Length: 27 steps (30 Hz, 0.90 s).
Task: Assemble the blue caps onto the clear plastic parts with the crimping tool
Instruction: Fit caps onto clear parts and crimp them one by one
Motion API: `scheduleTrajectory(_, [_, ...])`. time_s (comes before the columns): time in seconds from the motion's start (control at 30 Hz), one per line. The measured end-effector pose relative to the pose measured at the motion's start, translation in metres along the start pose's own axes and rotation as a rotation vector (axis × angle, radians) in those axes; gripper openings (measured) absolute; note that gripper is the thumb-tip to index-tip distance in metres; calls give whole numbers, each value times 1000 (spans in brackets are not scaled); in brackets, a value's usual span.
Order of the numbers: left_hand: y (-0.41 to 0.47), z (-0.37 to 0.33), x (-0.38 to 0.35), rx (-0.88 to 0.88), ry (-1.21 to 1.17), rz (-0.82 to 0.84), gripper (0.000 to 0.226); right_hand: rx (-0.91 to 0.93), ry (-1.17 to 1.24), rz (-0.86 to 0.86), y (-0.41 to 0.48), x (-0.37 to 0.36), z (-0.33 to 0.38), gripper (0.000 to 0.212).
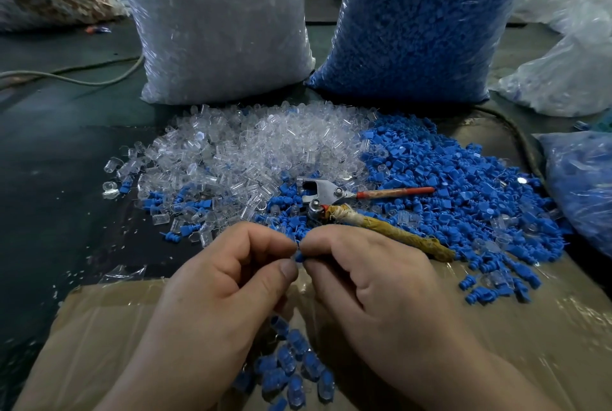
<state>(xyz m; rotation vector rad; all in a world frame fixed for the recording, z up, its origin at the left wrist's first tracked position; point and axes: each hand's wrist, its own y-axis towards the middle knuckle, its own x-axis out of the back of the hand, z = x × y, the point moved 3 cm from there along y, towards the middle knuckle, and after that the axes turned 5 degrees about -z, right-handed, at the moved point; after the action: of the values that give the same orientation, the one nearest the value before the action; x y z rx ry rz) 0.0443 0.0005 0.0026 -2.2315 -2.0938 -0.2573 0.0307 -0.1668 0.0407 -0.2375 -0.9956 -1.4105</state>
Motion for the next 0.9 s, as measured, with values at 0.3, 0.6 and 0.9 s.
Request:
scheduleTrajectory(0.3, [2,0,-1,34,-73,28,36,8,23,20,-1,2,3,21])
scheduleTrajectory(0.6, [5,6,7,91,-70,-80,25,-134,-528,51,13,20,-40,69])
scheduleTrajectory(0.9, [7,1,8,99,-133,-78,38,-279,-622,248,23,18,-76,79])
